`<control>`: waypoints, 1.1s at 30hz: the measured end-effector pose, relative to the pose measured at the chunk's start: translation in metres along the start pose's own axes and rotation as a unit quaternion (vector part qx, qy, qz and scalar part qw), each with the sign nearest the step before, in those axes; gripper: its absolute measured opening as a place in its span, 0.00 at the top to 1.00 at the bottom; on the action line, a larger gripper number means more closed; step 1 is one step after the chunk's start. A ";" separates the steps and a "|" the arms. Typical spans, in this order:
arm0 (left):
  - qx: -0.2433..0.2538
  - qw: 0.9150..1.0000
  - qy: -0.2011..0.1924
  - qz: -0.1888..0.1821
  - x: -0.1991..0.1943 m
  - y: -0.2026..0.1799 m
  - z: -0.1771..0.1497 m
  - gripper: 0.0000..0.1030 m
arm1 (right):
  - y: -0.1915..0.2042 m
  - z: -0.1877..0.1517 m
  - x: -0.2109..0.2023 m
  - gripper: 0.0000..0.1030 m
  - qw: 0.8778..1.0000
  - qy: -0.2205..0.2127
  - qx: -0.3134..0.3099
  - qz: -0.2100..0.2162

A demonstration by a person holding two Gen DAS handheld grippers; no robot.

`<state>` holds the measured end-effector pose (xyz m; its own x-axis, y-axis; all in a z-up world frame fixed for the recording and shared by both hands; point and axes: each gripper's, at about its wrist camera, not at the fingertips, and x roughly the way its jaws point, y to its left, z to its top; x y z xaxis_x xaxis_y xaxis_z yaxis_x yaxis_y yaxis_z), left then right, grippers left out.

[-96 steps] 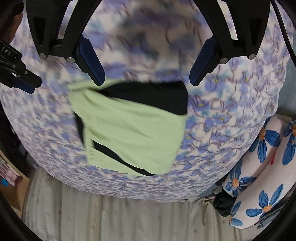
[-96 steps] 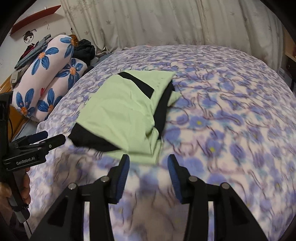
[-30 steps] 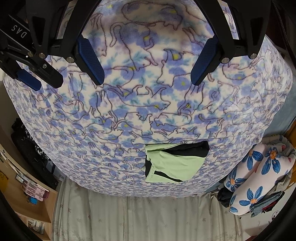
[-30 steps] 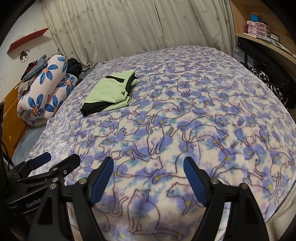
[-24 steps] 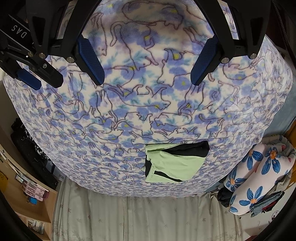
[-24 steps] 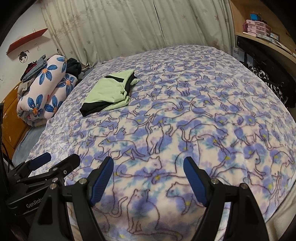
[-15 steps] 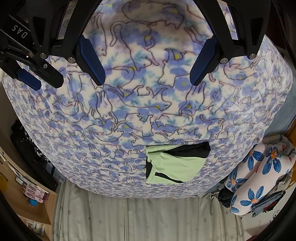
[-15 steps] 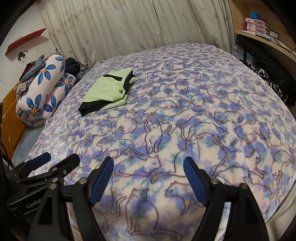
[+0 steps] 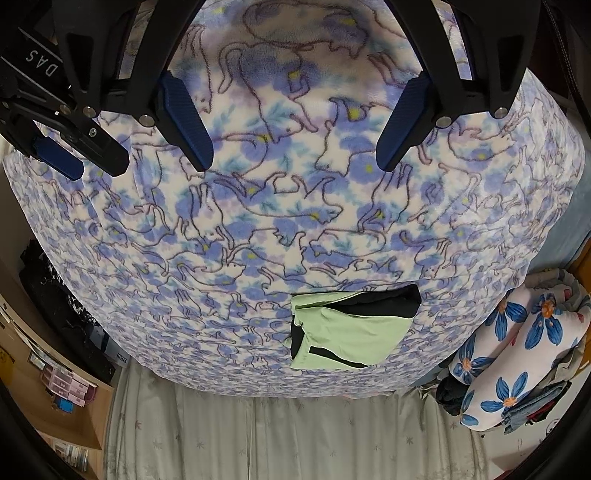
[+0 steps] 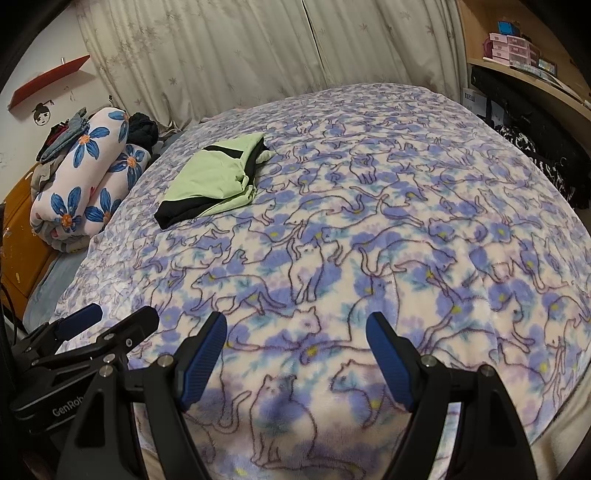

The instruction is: Fold large clothes

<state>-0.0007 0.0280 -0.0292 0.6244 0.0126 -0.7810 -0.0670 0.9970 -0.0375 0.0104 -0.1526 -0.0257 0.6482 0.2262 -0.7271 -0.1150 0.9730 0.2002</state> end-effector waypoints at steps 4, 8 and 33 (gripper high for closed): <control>-0.001 1.000 0.000 0.001 0.000 0.000 0.000 0.15 | 0.000 0.000 0.001 0.24 1.000 0.001 0.000 0.001; -0.001 1.000 0.002 -0.001 0.002 0.000 -0.001 0.15 | 0.000 0.000 0.001 0.24 1.000 0.001 0.000 0.000; -0.003 1.000 0.008 -0.003 0.008 0.005 -0.007 0.18 | 0.004 -0.001 0.002 0.24 1.000 0.002 0.001 -0.001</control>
<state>-0.0018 0.0324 -0.0398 0.6129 0.0058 -0.7902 -0.0685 0.9966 -0.0458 0.0110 -0.1480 -0.0271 0.6455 0.2251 -0.7298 -0.1125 0.9732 0.2006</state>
